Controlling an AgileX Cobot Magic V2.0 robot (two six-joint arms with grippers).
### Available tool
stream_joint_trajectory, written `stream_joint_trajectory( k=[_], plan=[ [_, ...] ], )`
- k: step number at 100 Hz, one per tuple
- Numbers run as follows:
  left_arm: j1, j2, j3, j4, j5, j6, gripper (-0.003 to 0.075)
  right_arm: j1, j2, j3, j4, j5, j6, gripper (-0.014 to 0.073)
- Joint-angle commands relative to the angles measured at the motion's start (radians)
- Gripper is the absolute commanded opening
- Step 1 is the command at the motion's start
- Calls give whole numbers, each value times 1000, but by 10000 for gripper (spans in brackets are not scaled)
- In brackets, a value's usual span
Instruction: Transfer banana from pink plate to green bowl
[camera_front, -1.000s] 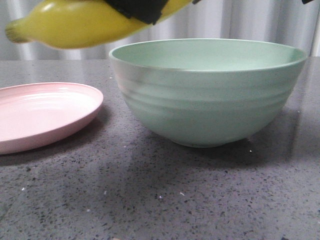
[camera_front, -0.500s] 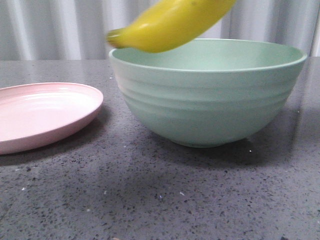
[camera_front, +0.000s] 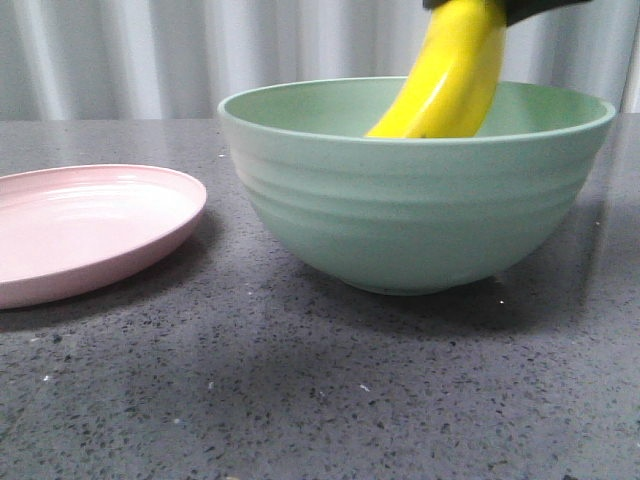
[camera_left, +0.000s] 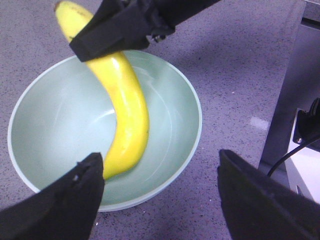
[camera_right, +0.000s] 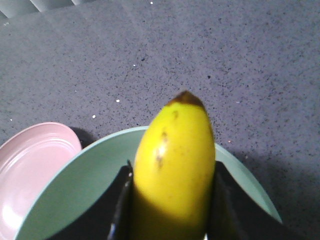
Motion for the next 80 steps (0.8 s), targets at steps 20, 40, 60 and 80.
stream_joint_trajectory(
  k=[20,40,60,80],
  plan=[
    [1,-21,-34,-30,-75,0,449,-5,-15,-37,-75,-108,-15,336],
    [1,-21,-34,-30,-79,0,448,-5,-44,-37,-131,-130,-15,334],
    [1,-21,-34,-30,-89,0,365,-5,-121,-37,-219,-121,-15,333],
    [1,-38,-34,-32,-91,0,155,-5,-218,-37,-235,-54,-15,246]
  ],
)
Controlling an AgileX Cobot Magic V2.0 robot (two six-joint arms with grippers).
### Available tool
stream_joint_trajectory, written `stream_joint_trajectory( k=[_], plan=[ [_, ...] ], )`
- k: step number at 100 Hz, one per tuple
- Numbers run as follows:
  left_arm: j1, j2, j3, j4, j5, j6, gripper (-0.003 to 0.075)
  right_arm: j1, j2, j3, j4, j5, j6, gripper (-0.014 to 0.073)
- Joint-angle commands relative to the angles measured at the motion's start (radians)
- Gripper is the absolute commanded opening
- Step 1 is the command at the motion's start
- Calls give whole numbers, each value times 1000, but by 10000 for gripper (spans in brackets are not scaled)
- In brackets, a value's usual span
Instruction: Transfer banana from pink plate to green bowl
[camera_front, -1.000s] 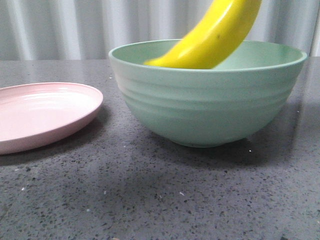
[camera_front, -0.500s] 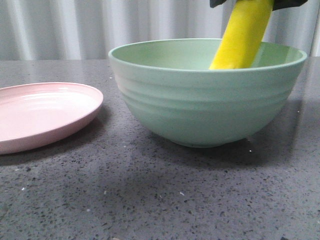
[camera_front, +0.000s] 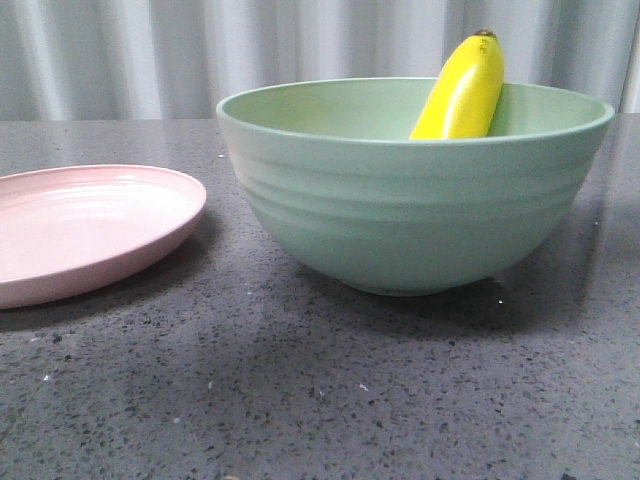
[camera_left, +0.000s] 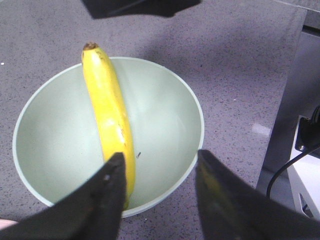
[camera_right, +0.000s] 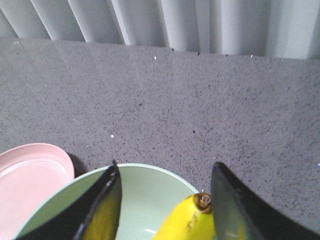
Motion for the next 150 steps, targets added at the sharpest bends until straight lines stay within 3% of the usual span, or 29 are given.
stream_joint_trajectory(
  k=[1,13,18,37,65,106,125,150],
  plan=[
    [1,-35,-34,-31,-69,0,146,-5,-65,-37,-20,-25,-11,236],
    [1,-55,-28,-31,-85,0,-17,-5,-123,-37,-52,69,-11,15],
    [1,-69,-22,-31,-95,0,-20,-5,-147,-35,-66,101,-11,-69],
    [1,-158,49,-18,-151,0,-20,-5,-265,27,-76,121,-11,-64],
    [1,-394,284,-22,-296,0,-20,-5,-508,228,-86,51,-11,-64],
    [1,-840,634,-18,-415,0,-20,-5,-864,557,-91,-185,-11,-64],
    [1,-966,720,-18,-413,0,-20,-5,-920,615,-91,-165,-11,-64],
    [1,-975,780,-18,-409,0,-20,-5,-920,625,-91,-159,-11,-64]
  ],
)
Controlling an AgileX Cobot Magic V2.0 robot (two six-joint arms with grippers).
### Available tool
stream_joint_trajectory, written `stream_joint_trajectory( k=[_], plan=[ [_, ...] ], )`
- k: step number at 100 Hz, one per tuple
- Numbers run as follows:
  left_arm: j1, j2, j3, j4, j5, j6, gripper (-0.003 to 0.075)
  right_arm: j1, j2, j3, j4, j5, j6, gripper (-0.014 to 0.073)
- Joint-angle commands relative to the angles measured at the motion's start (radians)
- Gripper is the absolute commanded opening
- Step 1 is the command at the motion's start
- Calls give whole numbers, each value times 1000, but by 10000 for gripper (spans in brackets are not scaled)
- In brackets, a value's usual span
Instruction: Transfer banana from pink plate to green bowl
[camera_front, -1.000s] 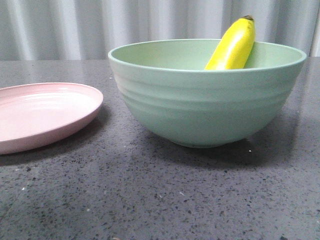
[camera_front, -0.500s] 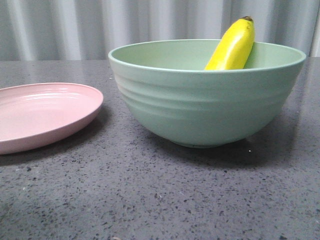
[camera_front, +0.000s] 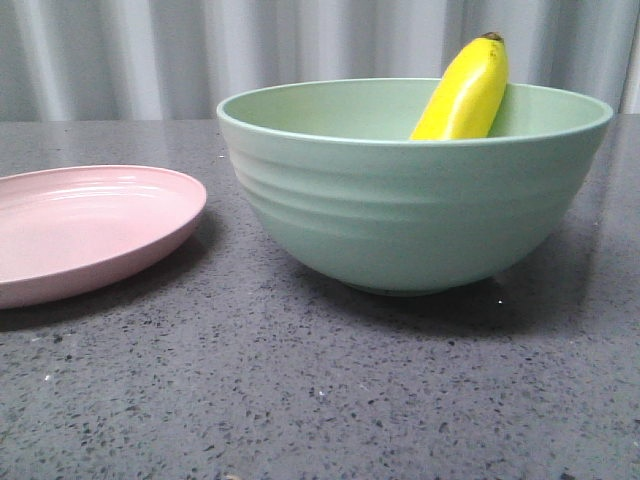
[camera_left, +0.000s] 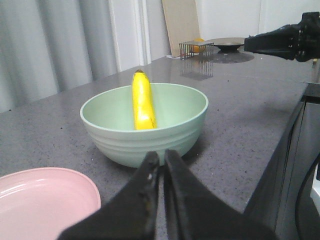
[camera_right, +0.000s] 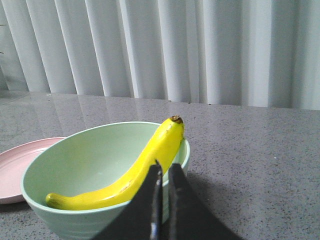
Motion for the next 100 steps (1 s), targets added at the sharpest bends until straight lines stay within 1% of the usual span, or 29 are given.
stream_joint_trajectory(
  k=[1,32,41,50,55,61,67,79,86,95,96,100],
  plan=[
    [1,9,-6,-17,-74,0,-20,-5,9,-24,-9,-80,-6,-64],
    [1,9,54,-11,-79,0,-20,-5,9,-24,-9,-80,-6,-64],
    [3,9,74,94,-95,0,-20,-5,9,-24,-9,-80,-6,-64],
    [36,9,114,224,-172,-9,-20,-5,9,-24,-9,-80,-6,-64],
    [69,9,142,279,-242,-33,-20,-5,9,-24,-9,-80,-6,-64],
    [128,9,177,330,-348,-92,-20,-5,9,-24,-9,-80,-6,-64],
    [196,9,216,338,-450,-132,-20,-5,9,-24,-9,-80,-6,-64],
    [340,9,275,338,-583,-163,-20,-5,9,-24,-9,-80,-6,-64],
    [432,8,300,338,-614,-163,-20,-5,9,-24,-9,-80,-6,-64],
    [543,-21,324,338,-614,-163,-20,-5,9,-24,-9,-80,-6,-64],
    [543,-25,323,338,-614,-163,-20,-5,9,-24,-9,-80,-6,-64],
    [597,-50,323,338,-581,-163,-20,-5,9,-24,-9,-80,-6,-64]
  ],
)
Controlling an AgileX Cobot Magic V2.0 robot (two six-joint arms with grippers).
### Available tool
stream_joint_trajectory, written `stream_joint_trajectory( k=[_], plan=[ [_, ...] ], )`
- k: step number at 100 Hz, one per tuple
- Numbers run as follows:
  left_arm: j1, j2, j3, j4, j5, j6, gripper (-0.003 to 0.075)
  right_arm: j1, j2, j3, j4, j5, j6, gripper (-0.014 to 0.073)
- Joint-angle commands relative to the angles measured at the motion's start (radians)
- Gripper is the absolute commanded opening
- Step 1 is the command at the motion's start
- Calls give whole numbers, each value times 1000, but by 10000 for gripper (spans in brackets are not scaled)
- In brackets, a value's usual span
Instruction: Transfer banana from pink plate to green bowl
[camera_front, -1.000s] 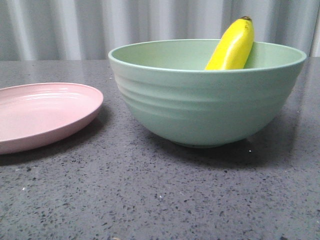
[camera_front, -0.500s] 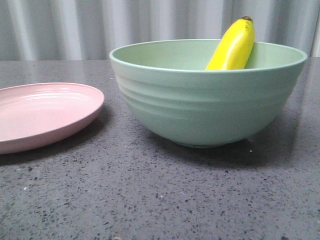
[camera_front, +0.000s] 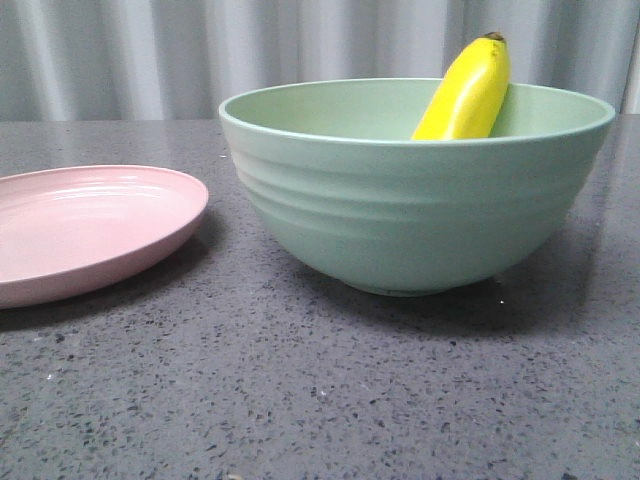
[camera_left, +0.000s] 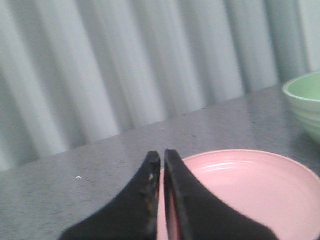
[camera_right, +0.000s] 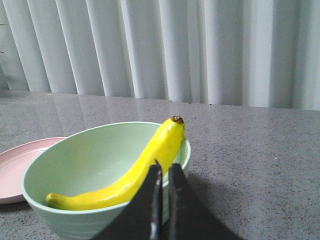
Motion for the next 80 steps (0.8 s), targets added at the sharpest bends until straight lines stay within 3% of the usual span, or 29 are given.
stream_joint_trajectory(
  k=[1,16,33,62,80],
  plan=[
    [90,-30,11,2,-71,-13,-20,-5,9,-24,-9,-80,-4,-64],
    [240,-109,11,0,-8,-13,-20,-5,9,-24,-9,-80,-4,-64],
    [338,-116,11,-63,133,-17,-20,-5,9,-24,-9,-79,-4,-64],
    [358,-116,11,-94,427,-17,-20,-5,9,-24,-9,-79,-4,-64],
    [358,-116,11,-73,415,-17,-20,-5,9,-24,-9,-79,-4,-64]
  ],
)
